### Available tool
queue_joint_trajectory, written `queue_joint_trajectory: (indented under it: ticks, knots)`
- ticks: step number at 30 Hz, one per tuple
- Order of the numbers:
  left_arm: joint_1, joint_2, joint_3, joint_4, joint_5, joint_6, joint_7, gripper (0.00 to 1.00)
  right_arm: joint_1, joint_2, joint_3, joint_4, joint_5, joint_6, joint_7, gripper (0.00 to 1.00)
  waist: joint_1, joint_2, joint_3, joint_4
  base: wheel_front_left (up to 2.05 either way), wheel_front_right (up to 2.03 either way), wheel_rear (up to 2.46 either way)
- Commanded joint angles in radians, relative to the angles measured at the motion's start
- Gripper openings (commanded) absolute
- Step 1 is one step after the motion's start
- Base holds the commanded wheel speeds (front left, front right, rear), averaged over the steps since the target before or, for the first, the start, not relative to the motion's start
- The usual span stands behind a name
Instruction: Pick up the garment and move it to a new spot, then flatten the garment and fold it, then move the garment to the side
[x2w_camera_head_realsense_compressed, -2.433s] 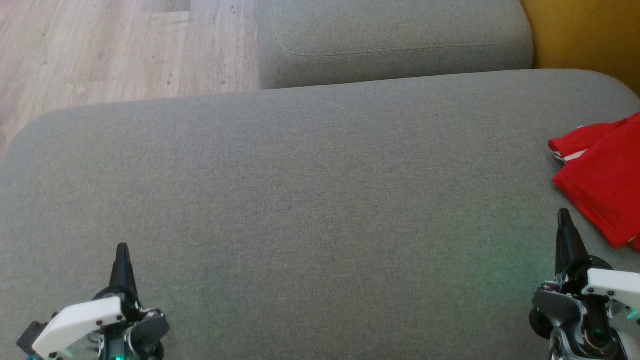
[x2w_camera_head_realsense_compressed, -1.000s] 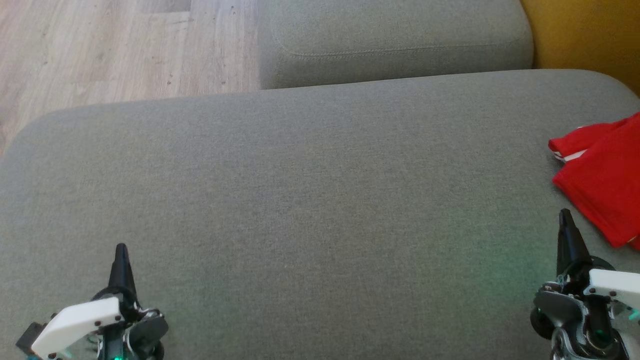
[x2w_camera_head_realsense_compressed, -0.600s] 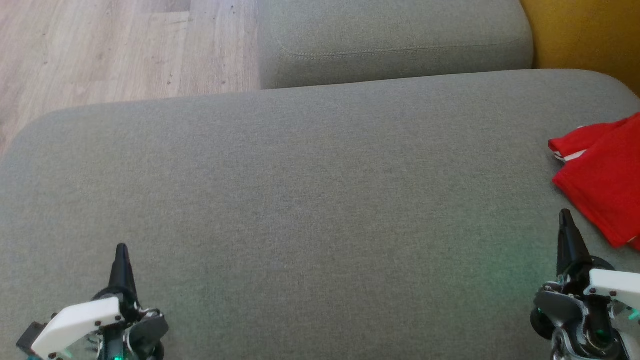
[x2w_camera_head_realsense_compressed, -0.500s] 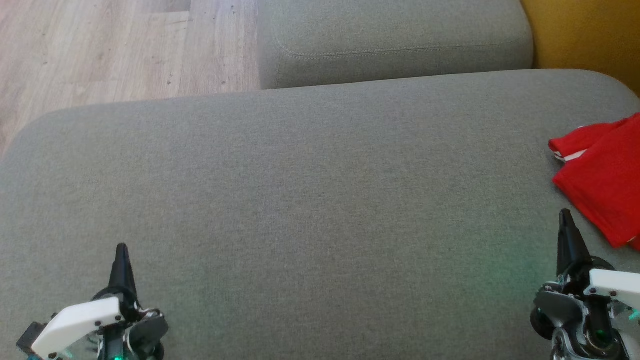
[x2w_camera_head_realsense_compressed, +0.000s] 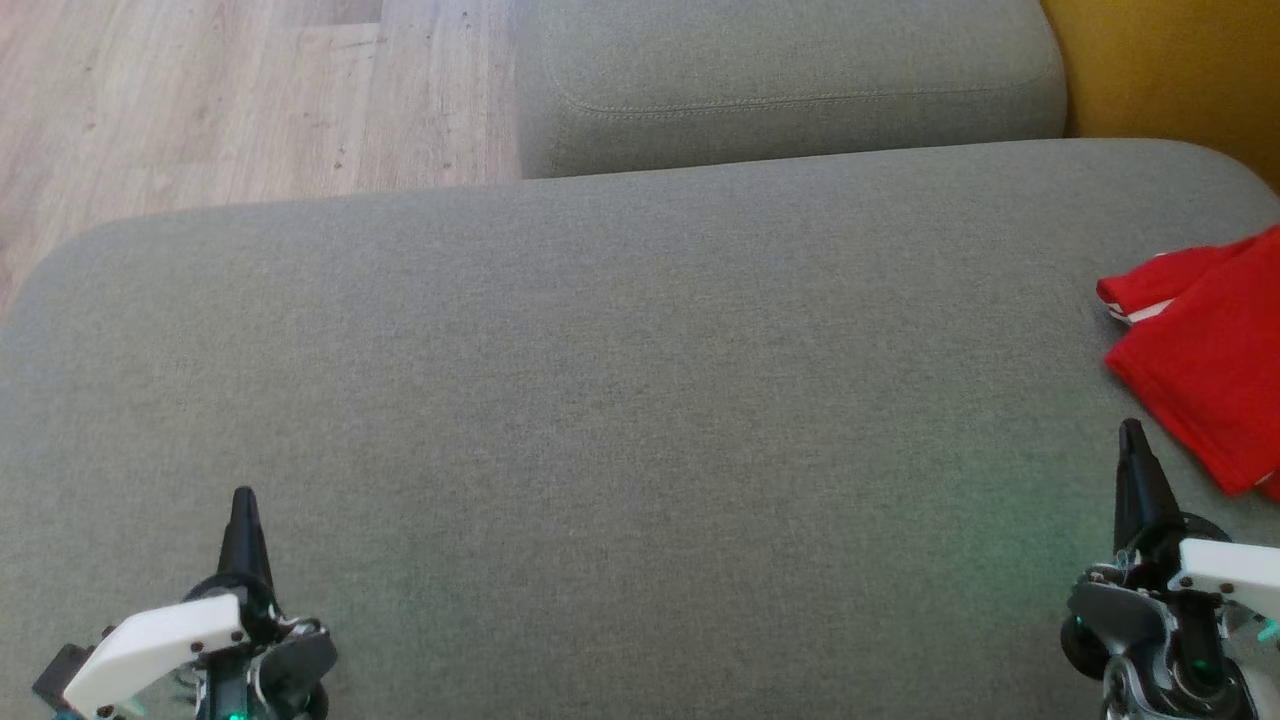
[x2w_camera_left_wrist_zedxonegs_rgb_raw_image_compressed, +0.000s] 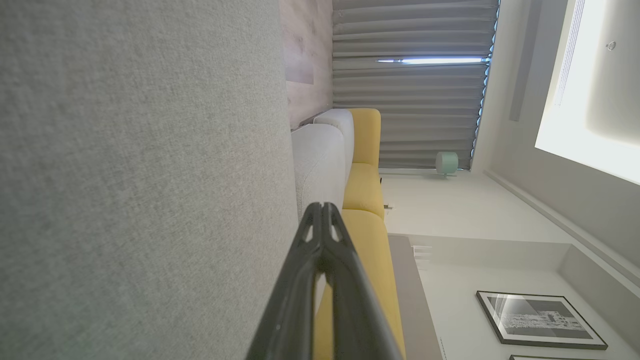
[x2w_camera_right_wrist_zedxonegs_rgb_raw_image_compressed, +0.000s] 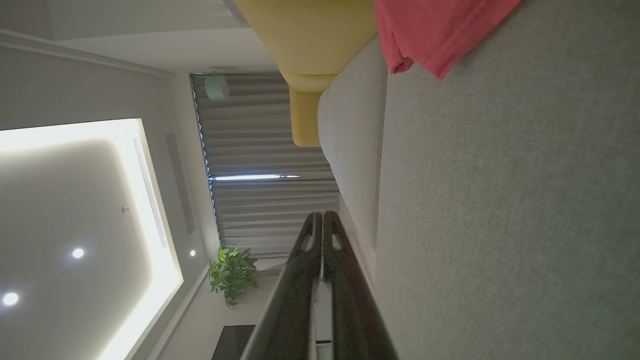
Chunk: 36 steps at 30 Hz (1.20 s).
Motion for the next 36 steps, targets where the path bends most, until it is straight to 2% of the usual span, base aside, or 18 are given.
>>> queue_joint_trajectory:
  ticks: [1,36]
  knots:
    - [-0.051,0.007,0.036,-0.028,0.008,-0.007,0.006,0.0,-0.052,-0.003,0.019,-0.031,-0.008,0.004,0.007,0.0,0.0,0.0,0.0,0.0,0.0,0.0,0.0]
    - [-0.051,0.003,0.041,-0.028,0.013,-0.007,0.011,0.0,-0.052,0.0,0.014,-0.031,-0.012,0.004,0.01,0.0,0.0,0.0,0.0,0.0,0.0,0.0,0.0]
